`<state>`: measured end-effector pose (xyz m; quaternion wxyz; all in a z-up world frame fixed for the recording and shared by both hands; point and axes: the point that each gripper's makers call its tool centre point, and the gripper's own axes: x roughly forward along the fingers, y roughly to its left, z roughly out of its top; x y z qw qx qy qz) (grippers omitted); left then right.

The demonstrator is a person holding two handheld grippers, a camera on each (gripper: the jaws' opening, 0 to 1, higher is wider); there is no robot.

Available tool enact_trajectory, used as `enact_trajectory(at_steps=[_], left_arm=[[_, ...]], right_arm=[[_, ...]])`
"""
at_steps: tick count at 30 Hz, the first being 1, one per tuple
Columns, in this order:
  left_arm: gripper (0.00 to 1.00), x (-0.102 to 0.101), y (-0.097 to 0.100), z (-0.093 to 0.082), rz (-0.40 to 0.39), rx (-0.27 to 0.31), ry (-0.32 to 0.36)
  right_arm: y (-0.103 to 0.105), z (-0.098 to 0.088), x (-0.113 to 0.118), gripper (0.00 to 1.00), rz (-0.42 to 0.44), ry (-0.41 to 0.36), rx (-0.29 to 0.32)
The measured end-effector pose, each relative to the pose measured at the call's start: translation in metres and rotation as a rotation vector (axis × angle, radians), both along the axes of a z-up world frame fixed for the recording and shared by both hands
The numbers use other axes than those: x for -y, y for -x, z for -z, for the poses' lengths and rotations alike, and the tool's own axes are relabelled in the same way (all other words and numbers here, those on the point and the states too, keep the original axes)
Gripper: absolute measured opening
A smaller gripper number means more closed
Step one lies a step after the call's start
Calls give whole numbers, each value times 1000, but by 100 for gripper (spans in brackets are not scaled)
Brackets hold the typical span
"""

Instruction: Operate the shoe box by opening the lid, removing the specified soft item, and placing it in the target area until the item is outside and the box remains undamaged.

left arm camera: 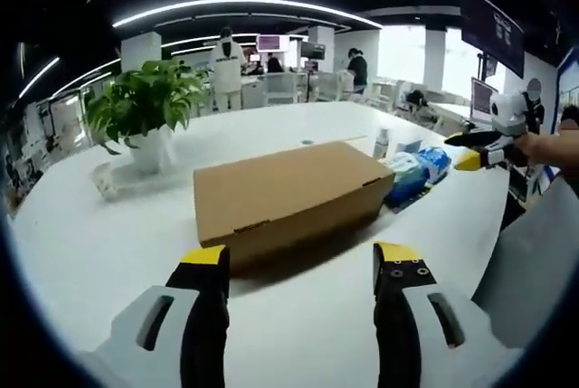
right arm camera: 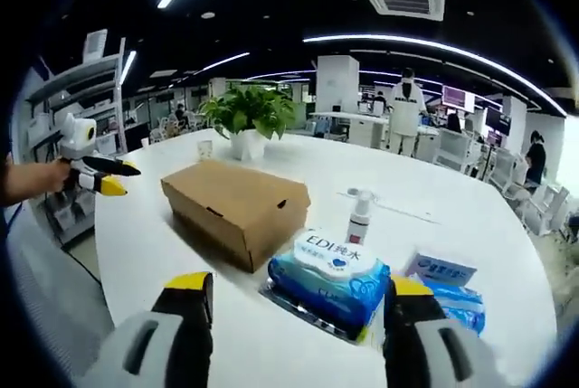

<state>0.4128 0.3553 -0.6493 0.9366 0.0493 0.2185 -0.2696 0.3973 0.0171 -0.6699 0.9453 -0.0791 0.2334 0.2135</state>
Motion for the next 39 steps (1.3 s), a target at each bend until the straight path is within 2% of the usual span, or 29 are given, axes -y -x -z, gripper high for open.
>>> enact_trajectory(at_steps=[3, 8, 11, 15, 17, 19, 22, 28, 33, 36, 39], left_arm=[[69, 4, 9, -7, 0, 21, 10], [76, 14, 30, -12, 35, 35, -4], [80, 18, 39, -15, 46, 46, 0], [86, 21, 56, -18, 60, 58, 6], [89, 26, 65, -19, 74, 50, 44], [93, 26, 72, -18, 72, 43, 50], [96, 28, 78, -20, 70, 71, 57], [99, 28, 84, -19, 54, 115, 23], [99, 27, 87, -7, 48, 96, -18], [99, 28, 89, -7, 45, 107, -13], [99, 29, 90, -4, 33, 94, 1]], right_arm=[[18, 2, 12, 87, -3, 25, 0], [44, -3, 29, 93, 26, 8, -2], [54, -3, 35, 99, 39, 11, -3], [75, -4, 46, 99, 43, 44, 4], [84, -5, 52, 99, 60, 41, -2], [91, -5, 55, 99, 71, 40, 3], [98, -5, 58, 100, 78, 47, 16], [107, -4, 57, 100, 103, 35, 51], [108, -3, 57, 100, 115, 34, 45], [107, -4, 58, 100, 120, 32, 54], [107, -2, 59, 100, 124, 30, 48]])
